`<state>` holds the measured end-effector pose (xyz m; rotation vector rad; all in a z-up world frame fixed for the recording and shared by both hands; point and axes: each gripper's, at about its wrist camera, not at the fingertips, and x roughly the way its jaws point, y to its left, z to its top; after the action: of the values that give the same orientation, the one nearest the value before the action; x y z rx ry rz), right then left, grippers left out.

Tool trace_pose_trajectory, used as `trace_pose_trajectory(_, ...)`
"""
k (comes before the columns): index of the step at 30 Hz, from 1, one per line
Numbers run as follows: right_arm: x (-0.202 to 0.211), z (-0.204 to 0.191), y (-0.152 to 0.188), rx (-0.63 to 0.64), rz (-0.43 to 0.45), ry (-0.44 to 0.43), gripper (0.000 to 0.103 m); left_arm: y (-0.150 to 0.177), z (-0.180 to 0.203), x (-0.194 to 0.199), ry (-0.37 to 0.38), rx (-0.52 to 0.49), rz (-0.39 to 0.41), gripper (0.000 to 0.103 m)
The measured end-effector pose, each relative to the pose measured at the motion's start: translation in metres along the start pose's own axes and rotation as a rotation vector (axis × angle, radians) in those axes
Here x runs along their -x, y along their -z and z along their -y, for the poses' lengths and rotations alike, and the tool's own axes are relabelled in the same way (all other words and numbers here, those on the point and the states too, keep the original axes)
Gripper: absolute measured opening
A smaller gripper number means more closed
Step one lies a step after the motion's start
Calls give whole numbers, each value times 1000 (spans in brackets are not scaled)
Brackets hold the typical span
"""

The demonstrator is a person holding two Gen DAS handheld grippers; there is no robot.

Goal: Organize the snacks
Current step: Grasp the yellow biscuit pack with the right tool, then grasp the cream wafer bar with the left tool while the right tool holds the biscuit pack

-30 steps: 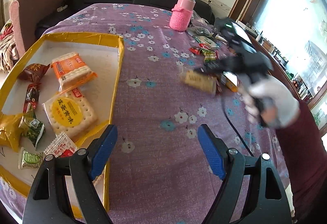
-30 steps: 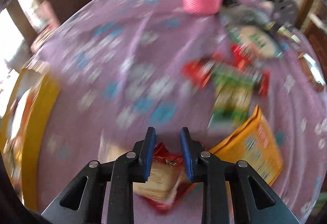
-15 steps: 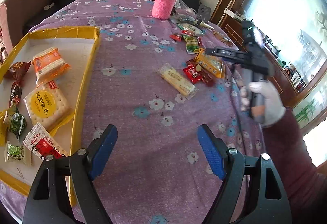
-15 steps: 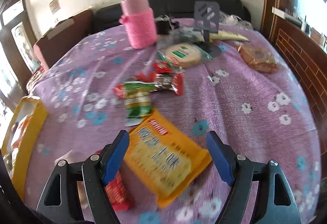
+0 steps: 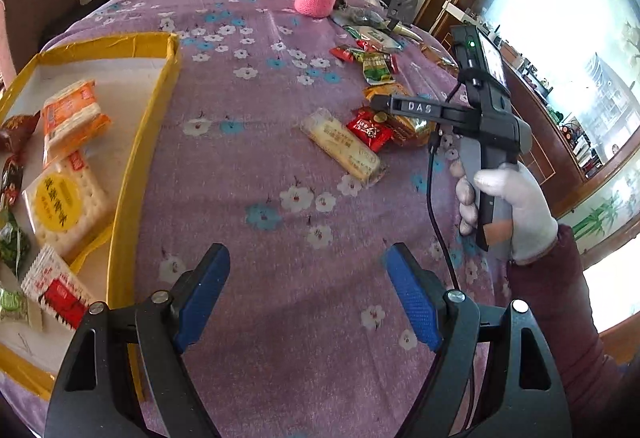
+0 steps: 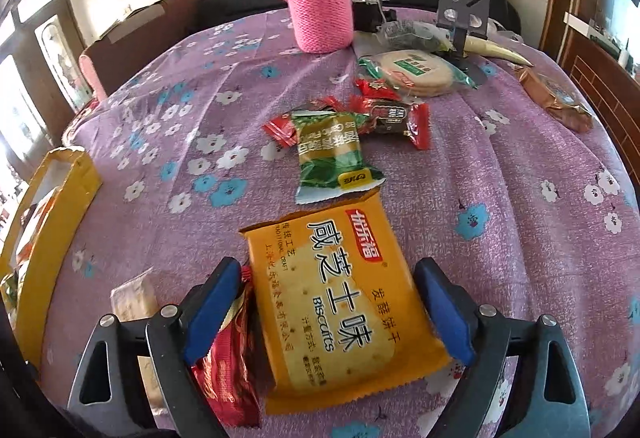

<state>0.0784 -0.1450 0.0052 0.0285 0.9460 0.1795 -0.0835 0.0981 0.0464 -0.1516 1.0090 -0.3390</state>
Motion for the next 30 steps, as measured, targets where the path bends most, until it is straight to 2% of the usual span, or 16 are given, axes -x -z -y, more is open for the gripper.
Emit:
trace_pose_trajectory(1,1,0,0,1,5,23,74,-3,1,-4,0,8,-5,81)
trace_pose_trajectory(2,2,1,0,6,7,33,72,-6,1,-8,3,22,-16,81)
trace_pose_trajectory(6,11,10,5,-28,25,10,72,-22,4,-30,44,107,-74,81)
trace_pose_trajectory(8,16,14,6,-45,38,-6,72,-34,10,-40,46,122,-72,81)
trace_pose_trajectory(13,26,24,5,-100,58,-58,72,-60,31,-75,-104,35,-54,81)
trace_pose_trajectory(16,31,26,5,-112,69,-78,72,-70,45,-92,-148,-47,-47,81)
trace_pose_trajectory(17,33,27,4,-115,74,-83,72,-71,49,-97,-174,-81,-41,77)
trace_pose_trajectory(18,35,28,4,-119,81,-88,72,-71,53,-103,-198,-112,-45,65)
trace_pose_trajectory(19,37,29,4,-123,85,-91,72,-71,53,-106,-182,-121,-50,59)
trace_pose_trajectory(21,39,30,3,-130,92,-95,72,-70,53,-104,-201,-139,-32,44)
trace_pose_trajectory(23,41,33,3,-137,100,-90,72,-68,50,-101,-201,-146,-28,36)
trace_pose_trajectory(27,41,34,2,-144,102,-89,72,-65,47,-99,-200,-149,-11,36)
trace_pose_trajectory(30,40,31,3,-137,104,-89,72,-66,53,-104,-200,-177,6,47)
